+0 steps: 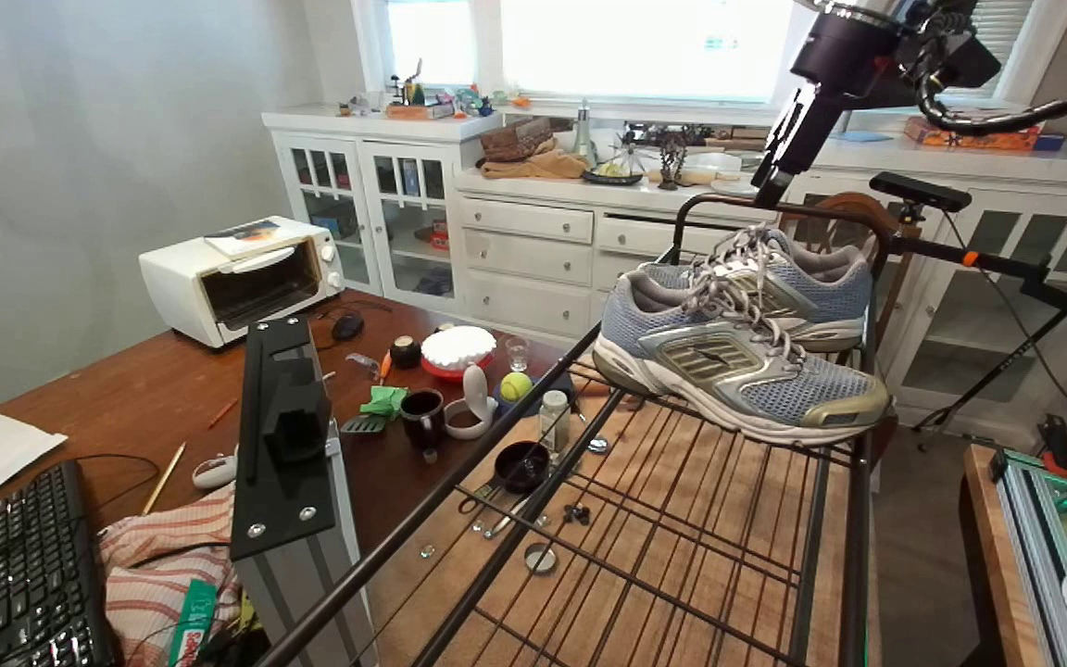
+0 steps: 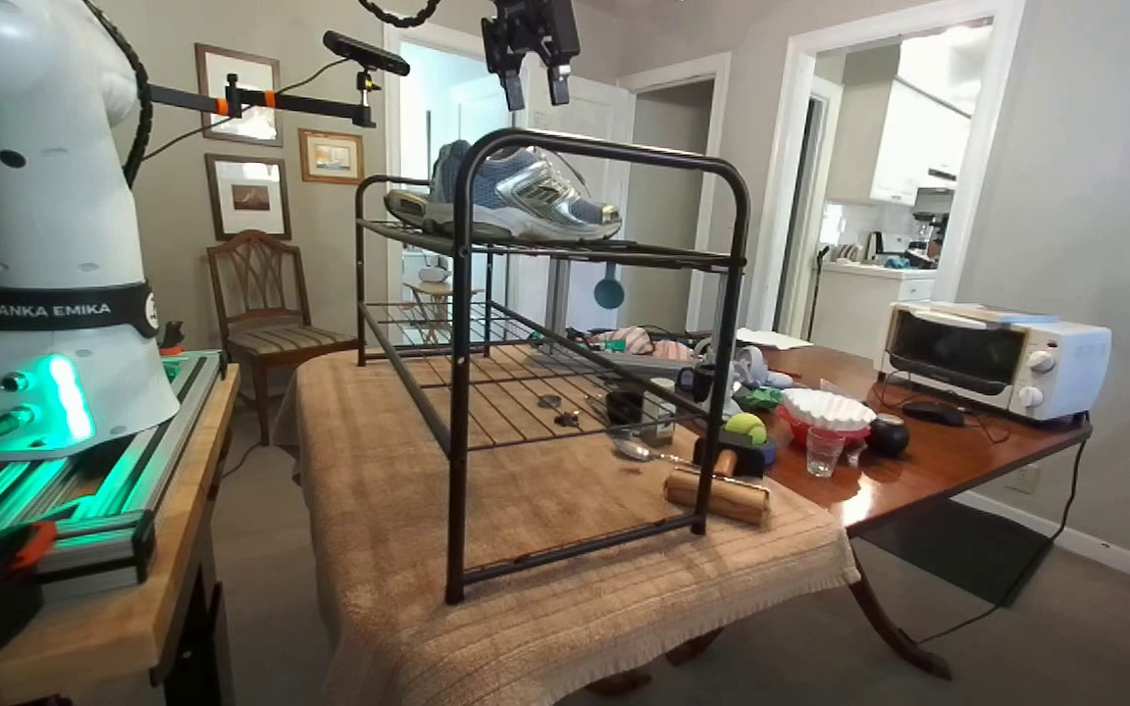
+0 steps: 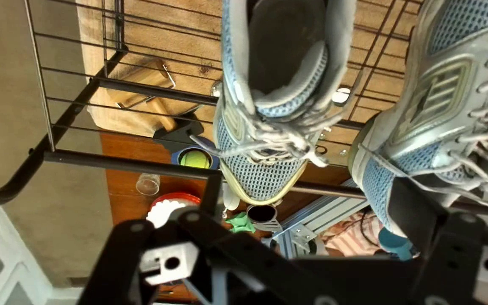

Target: Move the shoe on the stand

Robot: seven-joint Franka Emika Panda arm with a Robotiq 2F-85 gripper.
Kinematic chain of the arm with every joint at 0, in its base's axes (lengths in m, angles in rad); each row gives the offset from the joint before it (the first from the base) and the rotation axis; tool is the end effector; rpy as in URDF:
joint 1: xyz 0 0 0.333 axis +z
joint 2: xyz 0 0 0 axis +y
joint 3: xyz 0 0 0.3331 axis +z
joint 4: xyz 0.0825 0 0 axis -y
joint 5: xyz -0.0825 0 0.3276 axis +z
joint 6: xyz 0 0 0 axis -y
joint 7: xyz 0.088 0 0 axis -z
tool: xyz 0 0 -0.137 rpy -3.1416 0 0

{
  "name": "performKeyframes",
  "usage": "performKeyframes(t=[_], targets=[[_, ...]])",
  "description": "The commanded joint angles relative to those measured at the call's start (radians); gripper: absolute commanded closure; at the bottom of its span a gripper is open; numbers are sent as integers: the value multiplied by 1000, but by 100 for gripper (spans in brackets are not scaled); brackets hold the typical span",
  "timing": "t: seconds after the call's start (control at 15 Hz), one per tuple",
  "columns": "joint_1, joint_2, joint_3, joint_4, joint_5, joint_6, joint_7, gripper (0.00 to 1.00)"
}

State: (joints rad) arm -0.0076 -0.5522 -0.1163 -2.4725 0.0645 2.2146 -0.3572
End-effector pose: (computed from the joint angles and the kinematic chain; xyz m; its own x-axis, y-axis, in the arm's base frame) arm 0.3533 -0.0455 0.5185 0.9310 0.1964 0.3076 0.2110 -0.9774 -0.0145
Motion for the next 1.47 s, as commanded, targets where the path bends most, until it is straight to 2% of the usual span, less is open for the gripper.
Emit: performKeyframes(t=[0.0, 0.2, 0.47, 0.87, 1.13, 1.2, 1.4], targets=[[-26, -49, 62, -47, -2, 55, 225, 0], [-60, -61, 122, -55, -37, 76, 409, 0], [-74, -85, 164, -58, -63, 58, 517, 0], [-54, -105, 151, -46, -77, 25, 480, 0], [-57, -120, 151, -60, -91, 64, 473, 0], [-56, -90, 153, -27, -82, 43, 486, 0], [-56, -96, 152, -28, -85, 43, 484, 0]])
